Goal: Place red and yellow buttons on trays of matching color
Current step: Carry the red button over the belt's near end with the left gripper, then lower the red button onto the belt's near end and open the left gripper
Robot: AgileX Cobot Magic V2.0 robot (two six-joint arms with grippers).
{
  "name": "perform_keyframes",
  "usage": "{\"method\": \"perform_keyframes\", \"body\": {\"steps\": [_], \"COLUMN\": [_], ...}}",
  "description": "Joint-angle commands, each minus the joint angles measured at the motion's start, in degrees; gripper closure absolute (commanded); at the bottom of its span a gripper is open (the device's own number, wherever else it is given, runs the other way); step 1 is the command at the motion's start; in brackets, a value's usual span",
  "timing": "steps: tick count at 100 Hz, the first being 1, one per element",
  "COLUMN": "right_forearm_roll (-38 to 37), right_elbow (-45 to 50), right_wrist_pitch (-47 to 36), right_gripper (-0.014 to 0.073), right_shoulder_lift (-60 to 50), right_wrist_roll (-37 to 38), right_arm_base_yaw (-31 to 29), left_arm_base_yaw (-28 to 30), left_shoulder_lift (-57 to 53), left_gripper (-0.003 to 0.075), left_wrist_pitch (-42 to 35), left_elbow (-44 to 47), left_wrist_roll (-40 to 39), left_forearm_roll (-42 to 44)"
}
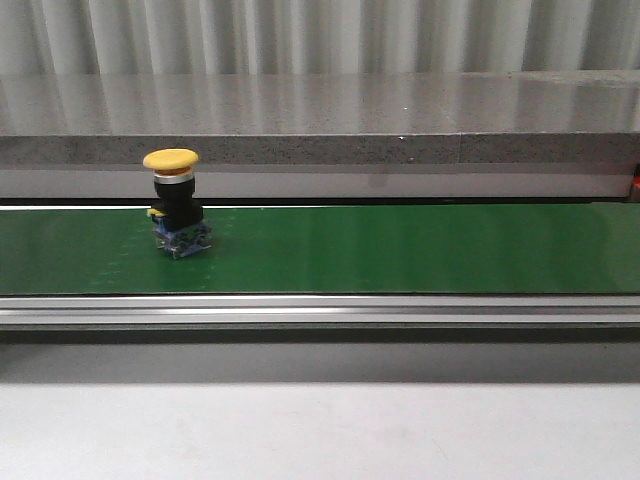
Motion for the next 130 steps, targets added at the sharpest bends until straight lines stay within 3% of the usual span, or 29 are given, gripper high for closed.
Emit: {"method": "perform_keyframes", "body": {"steps": [1, 35, 60, 70, 82, 93, 121, 130], "right_forearm_roll": [0.2, 0.2, 0.2, 0.2, 0.2, 0.2, 0.2, 0.2], "right_elbow": [-1.4, -1.4, -1.4, -1.4, -1.4, -1.4, -1.4, -1.4], "right_wrist_pitch": [-3.6, -3.6, -3.6, -3.6, -3.6, -3.6, -3.6, -3.6], "right_gripper": [0.066, 0.066, 0.066, 0.066, 0.066, 0.066, 0.066, 0.066], "right_shoulder_lift": [0.4, 0.4, 0.4, 0.4, 0.4, 0.4, 0.4, 0.4], "right_wrist_roll": [-0.3, -0.3, -0.3, -0.3, -0.3, -0.3, -0.3, -0.3], "right_arm_base_yaw": [0.1, 0.1, 0.1, 0.1, 0.1, 0.1, 0.1, 0.1], "left_arm_base_yaw": [-2.1, -12.1, -13.1, -13.1, -13.1, -13.2, -18.1, -20.7], "left_shoulder_lift": [-5.1, -5.6, -2.7, -2.3, -2.3, -2.4, -8.2, -11.1], "left_gripper": [0.0625, 0.0625, 0.0615, 0.0519, 0.0293, 0.0202, 0.0211, 0.0284], "left_wrist_pitch": [-0.2, -0.4, 0.7, 0.5, -0.5, -1.1, -7.6, -10.2], "left_elbow": [-1.5, -1.6, -1.6, -1.6, -1.7, -2.0, -2.6, -2.2], "left_wrist_roll": [1.1, 1.2, 1.2, 2.7, 3.8, 4.3, 8.2, 8.2], "left_forearm_roll": [-0.3, -0.4, -0.4, -1.9, -5.0, -6.6, -8.3, -8.3]}}
